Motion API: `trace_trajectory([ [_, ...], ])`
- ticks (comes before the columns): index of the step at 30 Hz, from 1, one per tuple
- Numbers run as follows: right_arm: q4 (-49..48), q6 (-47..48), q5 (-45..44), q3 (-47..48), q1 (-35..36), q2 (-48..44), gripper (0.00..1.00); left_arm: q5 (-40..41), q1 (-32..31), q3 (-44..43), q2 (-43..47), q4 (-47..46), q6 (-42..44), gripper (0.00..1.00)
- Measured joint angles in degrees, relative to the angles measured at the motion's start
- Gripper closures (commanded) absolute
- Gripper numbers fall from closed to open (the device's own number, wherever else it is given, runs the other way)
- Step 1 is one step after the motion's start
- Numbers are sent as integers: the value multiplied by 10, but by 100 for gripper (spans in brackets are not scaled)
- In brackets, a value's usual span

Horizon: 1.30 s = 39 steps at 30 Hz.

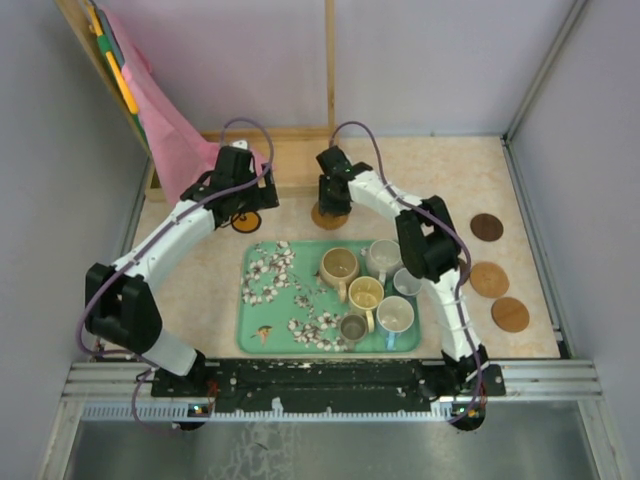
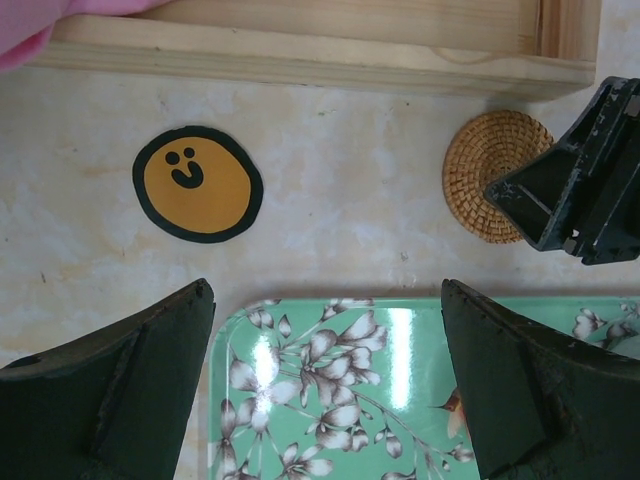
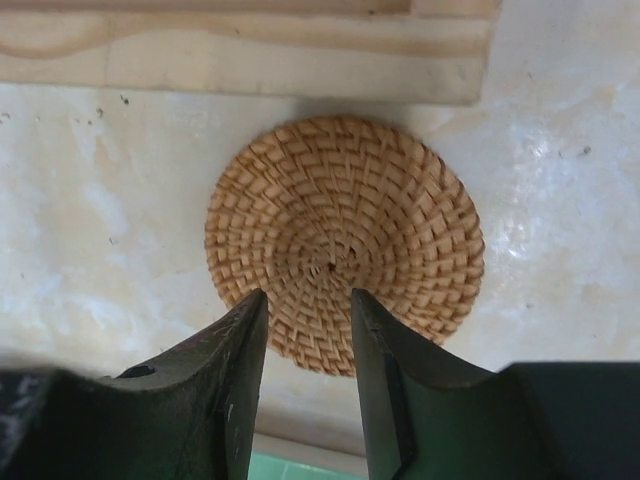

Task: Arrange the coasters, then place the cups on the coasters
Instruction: Move the coaster to the center of the board.

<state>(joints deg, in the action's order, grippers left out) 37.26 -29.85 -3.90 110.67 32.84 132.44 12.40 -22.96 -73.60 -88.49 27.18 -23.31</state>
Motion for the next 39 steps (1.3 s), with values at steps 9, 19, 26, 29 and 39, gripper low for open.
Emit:
trace_trajectory([
  [9, -21, 2, 4, -81, -63, -122, 60, -31, -10, -3, -32, -22, 5, 0],
  [19, -60, 13, -8, -231, -175, -282, 60, -51, -69, -88, -161, -27, 15, 0],
  [26, -60, 26, -9, -322, -246, -320, 60, -61, -99, -148, -227, -30, 18, 0],
  [29, -59, 28, -10, -348, -269, -343, 59, -63, -113, -168, -255, -31, 21, 0],
  [39, -64, 28, -9, -361, -297, -393, 59, -61, -139, -232, -340, -27, 32, 1],
])
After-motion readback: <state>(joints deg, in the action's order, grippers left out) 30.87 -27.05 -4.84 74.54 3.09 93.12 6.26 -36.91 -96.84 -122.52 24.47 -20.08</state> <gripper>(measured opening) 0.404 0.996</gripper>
